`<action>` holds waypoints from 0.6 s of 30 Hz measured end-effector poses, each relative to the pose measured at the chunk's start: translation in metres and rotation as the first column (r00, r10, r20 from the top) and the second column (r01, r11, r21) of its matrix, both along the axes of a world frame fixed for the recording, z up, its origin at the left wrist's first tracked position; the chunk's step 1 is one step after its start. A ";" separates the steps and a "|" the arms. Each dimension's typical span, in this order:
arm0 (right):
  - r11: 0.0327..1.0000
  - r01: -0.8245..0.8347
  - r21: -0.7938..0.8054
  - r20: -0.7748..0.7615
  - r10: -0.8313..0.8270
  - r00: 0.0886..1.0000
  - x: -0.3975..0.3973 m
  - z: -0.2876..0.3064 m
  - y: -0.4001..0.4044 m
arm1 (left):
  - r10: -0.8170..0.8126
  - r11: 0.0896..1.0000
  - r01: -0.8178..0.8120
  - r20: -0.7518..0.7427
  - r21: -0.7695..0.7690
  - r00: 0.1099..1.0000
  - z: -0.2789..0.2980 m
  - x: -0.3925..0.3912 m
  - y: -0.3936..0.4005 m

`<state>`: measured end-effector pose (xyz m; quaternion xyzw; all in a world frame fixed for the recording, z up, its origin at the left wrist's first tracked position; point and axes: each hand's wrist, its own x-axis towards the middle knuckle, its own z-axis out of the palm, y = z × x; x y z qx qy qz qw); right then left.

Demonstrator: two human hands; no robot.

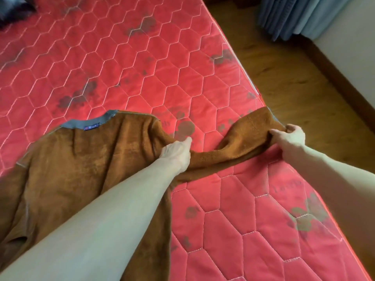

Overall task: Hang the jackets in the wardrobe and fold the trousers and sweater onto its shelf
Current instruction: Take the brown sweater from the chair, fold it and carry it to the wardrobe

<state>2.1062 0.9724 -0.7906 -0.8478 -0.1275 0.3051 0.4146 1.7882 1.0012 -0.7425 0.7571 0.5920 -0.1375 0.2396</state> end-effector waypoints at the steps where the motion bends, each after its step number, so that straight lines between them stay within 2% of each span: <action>1: 0.999 0.039 0.032 0.006 -0.039 0.999 0.004 0.000 0.002 | -0.035 0.999 0.035 -0.008 0.029 0.999 -0.001 0.000 0.000; 4: 0.979 0.127 0.162 0.018 -0.132 0.991 0.013 0.004 -0.004 | 0.086 0.990 -0.097 0.109 0.100 0.990 -0.003 -0.005 0.004; 7: 0.927 0.177 0.330 0.066 -0.210 0.975 0.025 0.010 -0.020 | 0.300 0.908 -0.366 0.293 0.205 0.908 0.001 -0.008 0.016; 9: 0.915 0.155 0.374 0.138 -0.220 0.966 0.031 0.011 -0.030 | 0.310 0.877 -0.427 0.421 0.219 0.853 0.004 -0.003 0.022; 12: 0.885 0.263 0.383 0.111 -0.327 0.939 0.032 0.009 -0.041 | 0.201 0.944 -0.293 0.435 0.155 0.877 0.004 0.008 0.017; 15: 0.842 0.433 0.323 -0.010 -0.455 0.891 0.037 0.006 -0.047 | 0.011 0.994 -0.034 0.223 0.100 0.975 -0.009 0.010 -0.002; 18: 0.855 0.486 0.182 -0.116 -0.472 0.874 0.051 -0.001 -0.051 | -0.212 0.974 0.208 0.035 0.086 0.977 -0.030 0.003 -0.033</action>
